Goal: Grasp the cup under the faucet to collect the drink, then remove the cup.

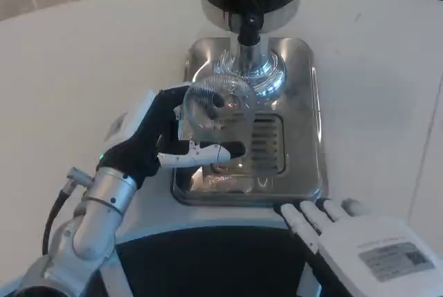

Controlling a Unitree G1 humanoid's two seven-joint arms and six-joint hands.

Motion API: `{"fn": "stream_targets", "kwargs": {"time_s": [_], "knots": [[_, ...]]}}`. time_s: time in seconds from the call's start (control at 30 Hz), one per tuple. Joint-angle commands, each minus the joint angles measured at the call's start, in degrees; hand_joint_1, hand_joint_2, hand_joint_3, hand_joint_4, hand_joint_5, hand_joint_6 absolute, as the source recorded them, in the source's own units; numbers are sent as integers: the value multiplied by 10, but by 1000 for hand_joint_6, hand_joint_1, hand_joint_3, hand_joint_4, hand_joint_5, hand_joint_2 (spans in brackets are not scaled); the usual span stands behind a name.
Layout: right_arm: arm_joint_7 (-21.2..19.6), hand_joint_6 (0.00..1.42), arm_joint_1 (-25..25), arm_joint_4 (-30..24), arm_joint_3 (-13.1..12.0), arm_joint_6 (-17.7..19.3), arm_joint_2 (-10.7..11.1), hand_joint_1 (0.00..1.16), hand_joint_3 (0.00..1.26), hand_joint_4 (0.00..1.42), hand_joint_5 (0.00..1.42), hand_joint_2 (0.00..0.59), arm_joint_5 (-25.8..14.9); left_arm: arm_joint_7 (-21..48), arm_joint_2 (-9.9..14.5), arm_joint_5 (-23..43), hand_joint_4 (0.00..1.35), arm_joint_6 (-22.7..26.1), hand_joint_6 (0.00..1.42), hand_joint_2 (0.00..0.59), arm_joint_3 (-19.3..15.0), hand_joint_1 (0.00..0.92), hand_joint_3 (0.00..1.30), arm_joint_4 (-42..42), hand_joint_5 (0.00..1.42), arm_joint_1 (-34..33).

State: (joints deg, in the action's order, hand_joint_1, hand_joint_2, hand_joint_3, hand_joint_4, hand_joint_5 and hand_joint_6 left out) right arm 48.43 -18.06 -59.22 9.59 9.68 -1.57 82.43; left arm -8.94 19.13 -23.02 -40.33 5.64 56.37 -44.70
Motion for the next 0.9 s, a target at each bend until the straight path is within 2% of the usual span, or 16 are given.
{"fn": "stream_targets", "kwargs": {"time_s": [0.03, 0.4, 0.6, 0.8, 0.83, 0.87, 0.9], "knots": [[14, 0, 3, -8, 10, 2, -7, 228, 0, 0, 0, 491, 13, 2, -10, 9, 1190, 6, 1424, 0, 6, 619, 1002, 14, 1401, -25], [21, 0, 8, -8, 2, -1, -6, 229, 0, 0, 0, 488, 8, -5, -26, 0, 1190, 20, 1424, 0, 27, 619, 1007, 43, 1402, -49], [17, 0, 3, -8, -4, 1, -6, 229, 0, 0, 0, 487, 3, -8, -33, -1, 1107, 27, 1401, 0, 34, 603, 964, 52, 1337, -56], [14, 0, -1, -8, -9, 3, -8, 229, 0, 0, 0, 487, -1, -30, -29, -15, 780, 29, 1313, 0, 47, 523, 728, 50, 1087, -57], [14, 0, -1, -8, -10, 3, -8, 229, 0, 0, 0, 487, -2, -42, -25, -26, 715, 31, 1260, 10, 54, 493, 689, 47, 1032, -56], [14, 0, -1, -8, -11, 3, -8, 229, 0, 0, 0, 487, -4, -54, -22, -37, 621, 32, 1153, 51, 60, 438, 634, 45, 925, -56], [15, 0, 0, -8, -12, 3, -7, 229, 0, 0, 0, 487, -5, -67, -18, -50, 530, 34, 1042, 53, 67, 395, 575, 42, 814, -56]]}}
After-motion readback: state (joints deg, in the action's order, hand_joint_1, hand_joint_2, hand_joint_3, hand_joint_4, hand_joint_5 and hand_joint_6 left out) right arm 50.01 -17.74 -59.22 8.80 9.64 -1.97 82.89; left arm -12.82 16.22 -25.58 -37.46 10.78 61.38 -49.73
